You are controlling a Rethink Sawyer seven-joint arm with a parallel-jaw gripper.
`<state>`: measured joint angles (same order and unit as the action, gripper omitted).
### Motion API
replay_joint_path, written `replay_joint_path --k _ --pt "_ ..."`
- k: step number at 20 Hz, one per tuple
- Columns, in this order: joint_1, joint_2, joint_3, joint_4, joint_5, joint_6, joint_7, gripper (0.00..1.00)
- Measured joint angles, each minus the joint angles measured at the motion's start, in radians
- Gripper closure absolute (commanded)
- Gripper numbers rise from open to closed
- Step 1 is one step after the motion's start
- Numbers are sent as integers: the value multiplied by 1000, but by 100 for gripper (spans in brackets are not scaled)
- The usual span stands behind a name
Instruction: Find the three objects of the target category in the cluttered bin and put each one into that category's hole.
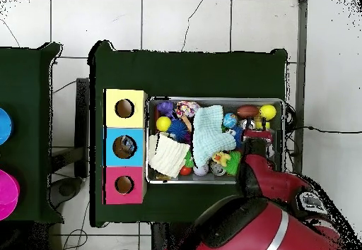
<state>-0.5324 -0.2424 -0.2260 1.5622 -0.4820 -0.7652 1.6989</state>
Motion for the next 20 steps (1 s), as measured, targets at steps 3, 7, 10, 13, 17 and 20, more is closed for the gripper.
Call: replay_joint_path --k 3,7,10,13,17,20 --pt "30 -42 -8 34 20 12 0 0" --pt "85 -119 -25 83 48 11 0 0" --pt "125 -186 -40 114 61 11 0 0" --pt "159 -268 -48 138 66 11 0 0" --pt "174 -348 -48 157 105 24 0 0" --pt "170 -367 -49 161 169 70 0 0"
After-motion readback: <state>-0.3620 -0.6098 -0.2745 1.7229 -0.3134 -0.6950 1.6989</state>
